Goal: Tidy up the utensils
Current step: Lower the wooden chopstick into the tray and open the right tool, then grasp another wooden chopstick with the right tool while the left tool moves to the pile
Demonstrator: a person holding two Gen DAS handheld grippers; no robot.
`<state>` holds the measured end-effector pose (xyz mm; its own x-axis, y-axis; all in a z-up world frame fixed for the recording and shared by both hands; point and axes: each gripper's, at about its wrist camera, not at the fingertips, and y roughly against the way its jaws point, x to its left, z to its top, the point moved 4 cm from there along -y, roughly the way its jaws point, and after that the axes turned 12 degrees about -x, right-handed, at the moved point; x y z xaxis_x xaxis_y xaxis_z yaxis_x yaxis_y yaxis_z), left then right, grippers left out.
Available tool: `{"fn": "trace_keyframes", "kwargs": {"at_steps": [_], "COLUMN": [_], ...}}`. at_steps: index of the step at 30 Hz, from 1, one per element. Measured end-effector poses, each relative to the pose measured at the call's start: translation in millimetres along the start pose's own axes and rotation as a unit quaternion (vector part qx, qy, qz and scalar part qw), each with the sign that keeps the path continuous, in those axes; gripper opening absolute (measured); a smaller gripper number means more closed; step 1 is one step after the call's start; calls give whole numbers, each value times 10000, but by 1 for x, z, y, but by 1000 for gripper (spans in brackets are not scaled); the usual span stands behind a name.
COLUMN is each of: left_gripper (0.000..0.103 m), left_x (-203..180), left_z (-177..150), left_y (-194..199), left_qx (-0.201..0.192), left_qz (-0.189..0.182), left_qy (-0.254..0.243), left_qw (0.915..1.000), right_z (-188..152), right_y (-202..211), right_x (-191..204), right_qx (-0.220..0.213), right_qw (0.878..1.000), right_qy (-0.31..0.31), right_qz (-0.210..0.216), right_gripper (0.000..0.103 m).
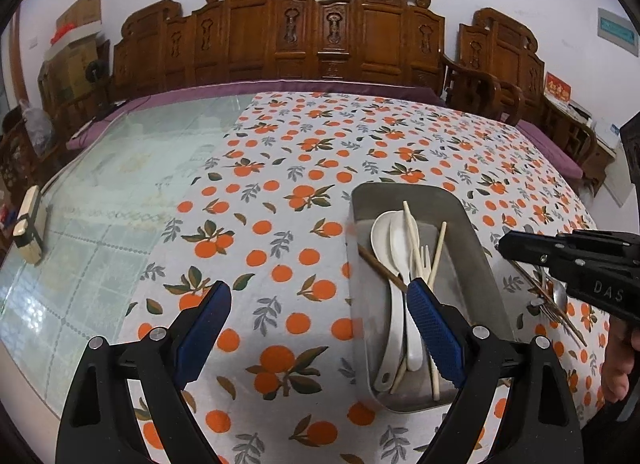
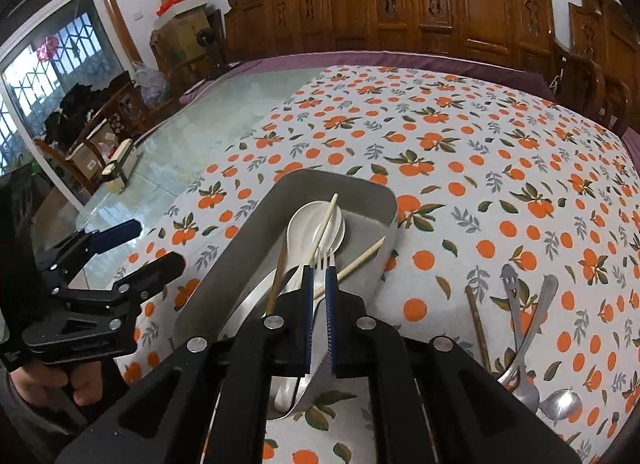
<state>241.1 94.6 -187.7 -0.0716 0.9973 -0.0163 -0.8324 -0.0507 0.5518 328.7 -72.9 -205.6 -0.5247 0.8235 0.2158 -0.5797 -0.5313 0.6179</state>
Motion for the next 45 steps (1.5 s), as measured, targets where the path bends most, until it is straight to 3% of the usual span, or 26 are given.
{"fn": "trace_keyframes", "kwargs": {"at_steps": [1,4,8,13,16,24,27,29,38,45], "left_gripper": [86,86,86,86,86,86,86,86,86,86], "left_x": [-1,2,12,18,18,21,21,19,5,-27], "left_z": [0,-1,-1,1,2,1,1,2,3,0], "left_y": [0,0,1,2,2,1,1,1,6,12], "left_qx": [7,15,23,15,4,32,36,26,-86,-121], "left_qz": [10,54,97,103,91,102,99,86,29,-144], "left_qy": [-9,-9,117,224,219,235,239,229,213,49], "left_qw": [10000,10000,9999,9997,9997,9997,9997,9997,9997,9998], "right_z": [-1,-7,-15,-28,-33,-28,-27,-24,-11,-11], "right_y": [-2,-9,-22,-43,-52,-67,-68,-64,-18,43], "right_x": [3,14,30,40,41,33,35,35,15,-37], "right_qx": [24,130,348,826,987,910,861,773,263,-35], "right_qw": [10000,9998,9989,9956,9940,9958,9962,9968,9992,9992], "right_qy": [22,55,171,377,459,29,44,-18,189,363], "right_qz": [25,131,253,213,133,104,99,213,221,-180], "right_gripper": [8,25,25,25,7,8,10,18,24,24]}}
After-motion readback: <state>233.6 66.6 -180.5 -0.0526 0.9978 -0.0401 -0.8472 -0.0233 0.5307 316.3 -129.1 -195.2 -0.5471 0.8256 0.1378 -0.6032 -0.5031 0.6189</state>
